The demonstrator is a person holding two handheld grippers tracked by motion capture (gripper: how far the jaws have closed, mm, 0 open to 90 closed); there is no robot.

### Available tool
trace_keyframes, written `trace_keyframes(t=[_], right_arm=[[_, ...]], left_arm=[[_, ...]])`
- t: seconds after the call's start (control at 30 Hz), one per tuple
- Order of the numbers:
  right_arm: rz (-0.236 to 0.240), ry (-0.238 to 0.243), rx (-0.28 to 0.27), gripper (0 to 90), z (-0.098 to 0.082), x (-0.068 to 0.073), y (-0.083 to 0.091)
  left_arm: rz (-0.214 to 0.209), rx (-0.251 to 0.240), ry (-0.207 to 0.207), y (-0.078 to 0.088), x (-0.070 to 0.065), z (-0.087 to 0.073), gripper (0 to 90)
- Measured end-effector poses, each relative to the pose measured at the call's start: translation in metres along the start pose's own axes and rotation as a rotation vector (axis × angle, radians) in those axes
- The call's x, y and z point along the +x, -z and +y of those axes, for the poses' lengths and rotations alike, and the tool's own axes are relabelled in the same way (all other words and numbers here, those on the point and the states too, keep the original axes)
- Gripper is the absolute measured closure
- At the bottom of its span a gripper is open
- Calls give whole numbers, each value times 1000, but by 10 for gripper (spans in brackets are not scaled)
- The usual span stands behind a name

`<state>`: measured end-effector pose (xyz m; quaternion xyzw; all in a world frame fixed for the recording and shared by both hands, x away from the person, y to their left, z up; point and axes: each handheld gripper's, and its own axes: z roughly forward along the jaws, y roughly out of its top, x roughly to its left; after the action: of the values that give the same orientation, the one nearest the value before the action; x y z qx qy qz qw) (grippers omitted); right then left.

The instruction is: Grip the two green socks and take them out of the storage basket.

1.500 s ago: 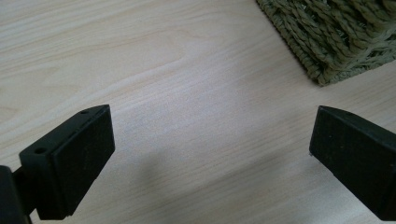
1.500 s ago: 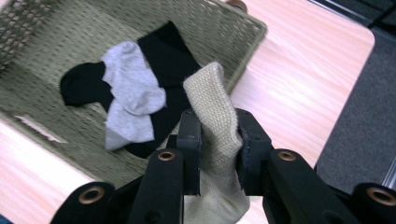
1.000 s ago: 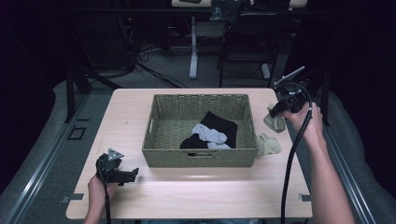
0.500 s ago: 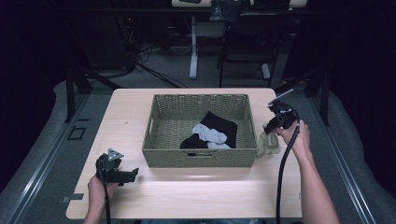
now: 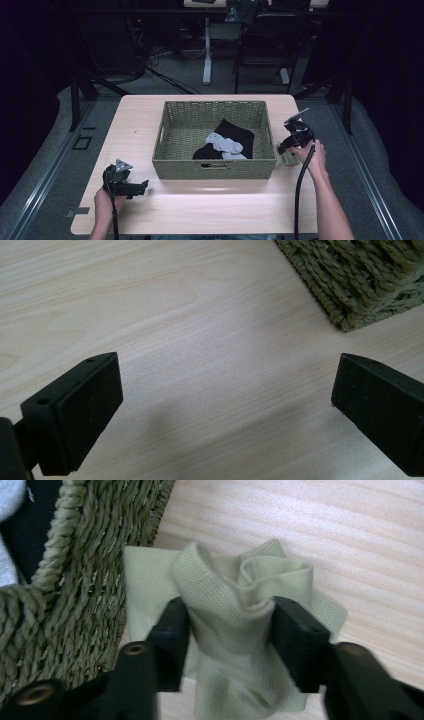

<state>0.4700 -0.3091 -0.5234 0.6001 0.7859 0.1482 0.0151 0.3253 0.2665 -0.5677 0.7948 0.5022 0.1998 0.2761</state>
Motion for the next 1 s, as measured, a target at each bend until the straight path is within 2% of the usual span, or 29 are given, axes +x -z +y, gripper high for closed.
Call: trace_keyframes(t=[0.03, 0.07, 0.13, 0.17, 0.27, 0.33, 0.5, 0.53, 0.63, 0.7, 0.73, 0.8, 1.0], right_arm=[[-2, 16, 11, 407, 0, -1, 3], [0, 13, -20, 352, -3, 0, 7], [0, 23, -15, 330, -3, 0, 10], [-15, 31, -35, 291, -6, 1, 17], [-7, 32, -81, 242, -12, 4, 27], [-5, 55, -83, 210, -17, 5, 36], [-3, 81, -129, 155, -29, 12, 52], [-15, 94, -147, 139, -37, 16, 60], [-18, 109, -173, 127, -45, 18, 66], [-9, 119, -211, 85, -57, 23, 74], [-9, 119, -211, 85, -57, 23, 74], [6, 135, -245, 58, -67, 26, 80], [8, 177, -306, 0, -90, 32, 86]], left_arm=[[0, 0, 0, 0, 0, 0, 2], [0, 2, -1, 0, 0, 0, 2], [0, -1, 1, 0, 0, 0, 2], [0, 0, 0, 0, 0, 0, 2], [0, -4, 5, 0, 0, 0, 2], [-1, -5, 5, 0, 0, 0, 2], [-2, -2, 1, 0, 0, 0, 2], [-1, -1, 1, 0, 0, 0, 2], [-3, 0, 2, -1, -1, 0, 2], [-2, -1, 2, 0, -1, 0, 2], [-2, -1, 2, 0, -1, 0, 2], [4, 0, 2, 0, -2, 0, 2], [7, 0, 6, -1, -3, 0, 2]])
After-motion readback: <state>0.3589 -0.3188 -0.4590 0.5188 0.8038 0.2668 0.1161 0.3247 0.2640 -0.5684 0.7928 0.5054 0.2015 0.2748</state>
